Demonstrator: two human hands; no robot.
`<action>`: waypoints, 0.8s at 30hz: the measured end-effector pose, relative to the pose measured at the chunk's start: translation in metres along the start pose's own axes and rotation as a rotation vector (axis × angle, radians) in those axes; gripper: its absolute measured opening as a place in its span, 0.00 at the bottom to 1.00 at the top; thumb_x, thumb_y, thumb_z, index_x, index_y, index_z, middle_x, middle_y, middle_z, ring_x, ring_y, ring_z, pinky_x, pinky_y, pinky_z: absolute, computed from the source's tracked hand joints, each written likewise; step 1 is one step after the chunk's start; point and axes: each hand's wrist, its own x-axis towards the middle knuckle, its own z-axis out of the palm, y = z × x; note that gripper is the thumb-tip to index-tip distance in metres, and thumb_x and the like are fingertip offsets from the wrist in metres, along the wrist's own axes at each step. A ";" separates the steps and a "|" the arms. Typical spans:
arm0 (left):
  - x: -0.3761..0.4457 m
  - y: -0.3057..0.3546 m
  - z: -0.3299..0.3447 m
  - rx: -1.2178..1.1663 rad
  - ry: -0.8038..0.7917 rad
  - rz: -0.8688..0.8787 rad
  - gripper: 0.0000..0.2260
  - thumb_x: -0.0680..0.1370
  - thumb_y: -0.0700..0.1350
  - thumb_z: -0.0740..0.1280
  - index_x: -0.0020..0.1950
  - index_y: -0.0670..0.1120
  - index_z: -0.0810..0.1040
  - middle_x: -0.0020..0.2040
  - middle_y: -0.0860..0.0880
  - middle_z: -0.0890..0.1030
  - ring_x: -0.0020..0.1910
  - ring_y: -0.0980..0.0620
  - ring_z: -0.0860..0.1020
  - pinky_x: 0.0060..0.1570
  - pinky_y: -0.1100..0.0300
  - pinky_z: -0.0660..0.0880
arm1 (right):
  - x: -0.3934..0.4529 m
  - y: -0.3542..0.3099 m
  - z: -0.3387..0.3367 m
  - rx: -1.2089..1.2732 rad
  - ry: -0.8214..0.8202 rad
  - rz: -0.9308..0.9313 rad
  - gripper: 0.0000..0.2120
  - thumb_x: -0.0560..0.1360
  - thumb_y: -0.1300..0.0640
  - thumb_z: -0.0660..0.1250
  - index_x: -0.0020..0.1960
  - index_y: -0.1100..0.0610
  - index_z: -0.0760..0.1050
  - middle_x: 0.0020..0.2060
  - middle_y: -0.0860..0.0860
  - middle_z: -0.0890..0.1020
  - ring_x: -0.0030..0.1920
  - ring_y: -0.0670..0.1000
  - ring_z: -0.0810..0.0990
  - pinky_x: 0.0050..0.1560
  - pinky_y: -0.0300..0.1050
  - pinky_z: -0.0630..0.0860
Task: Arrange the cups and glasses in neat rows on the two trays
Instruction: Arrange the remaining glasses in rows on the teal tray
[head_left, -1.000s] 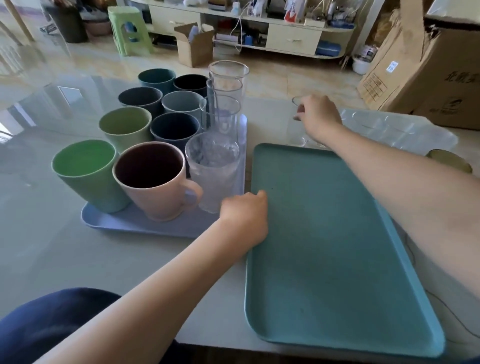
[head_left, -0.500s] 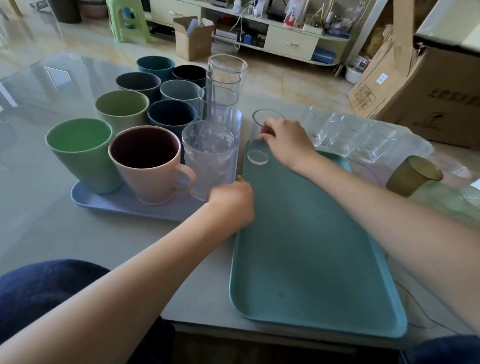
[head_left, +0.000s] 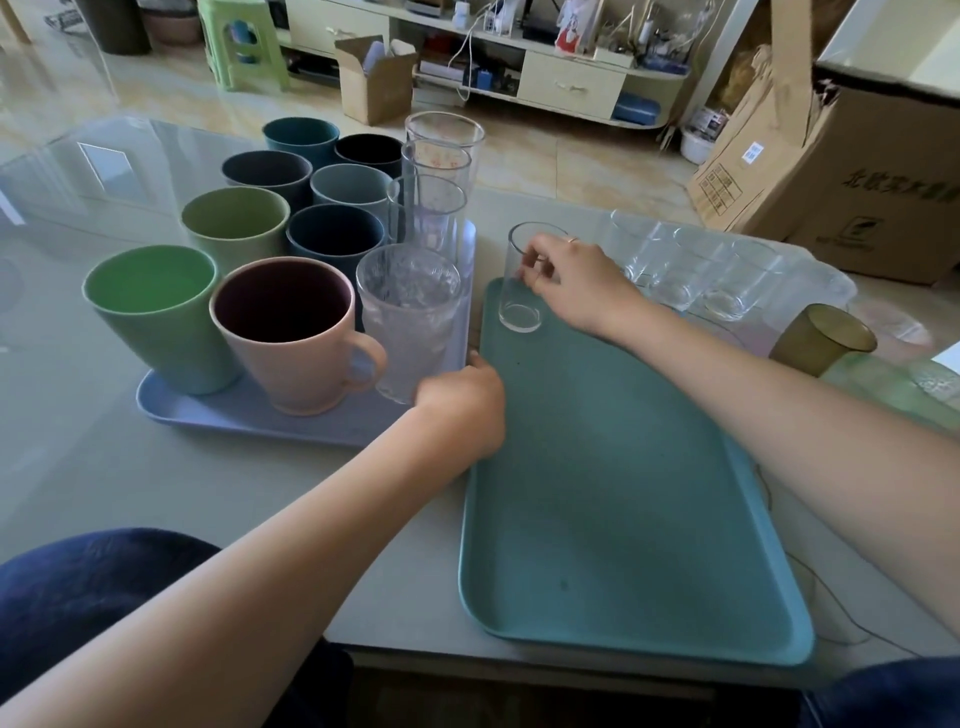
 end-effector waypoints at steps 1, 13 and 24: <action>0.000 -0.001 0.000 -0.004 -0.001 0.001 0.30 0.78 0.38 0.57 0.76 0.37 0.45 0.70 0.42 0.69 0.65 0.40 0.72 0.56 0.50 0.71 | 0.001 0.002 -0.004 0.010 0.049 0.019 0.13 0.78 0.46 0.57 0.55 0.53 0.73 0.51 0.55 0.78 0.49 0.56 0.76 0.51 0.51 0.74; 0.006 0.002 0.007 0.077 0.029 0.021 0.31 0.79 0.37 0.57 0.75 0.33 0.42 0.72 0.42 0.65 0.63 0.41 0.74 0.49 0.53 0.71 | 0.048 0.083 -0.020 -0.298 -0.117 0.484 0.21 0.77 0.53 0.59 0.67 0.58 0.65 0.64 0.60 0.73 0.60 0.62 0.75 0.57 0.53 0.72; 0.008 0.003 0.006 0.111 0.046 0.049 0.31 0.78 0.36 0.57 0.75 0.33 0.43 0.72 0.41 0.65 0.62 0.41 0.75 0.44 0.54 0.70 | 0.020 0.088 -0.017 -0.196 0.144 0.353 0.08 0.77 0.64 0.54 0.48 0.61 0.72 0.48 0.59 0.80 0.42 0.57 0.71 0.40 0.46 0.65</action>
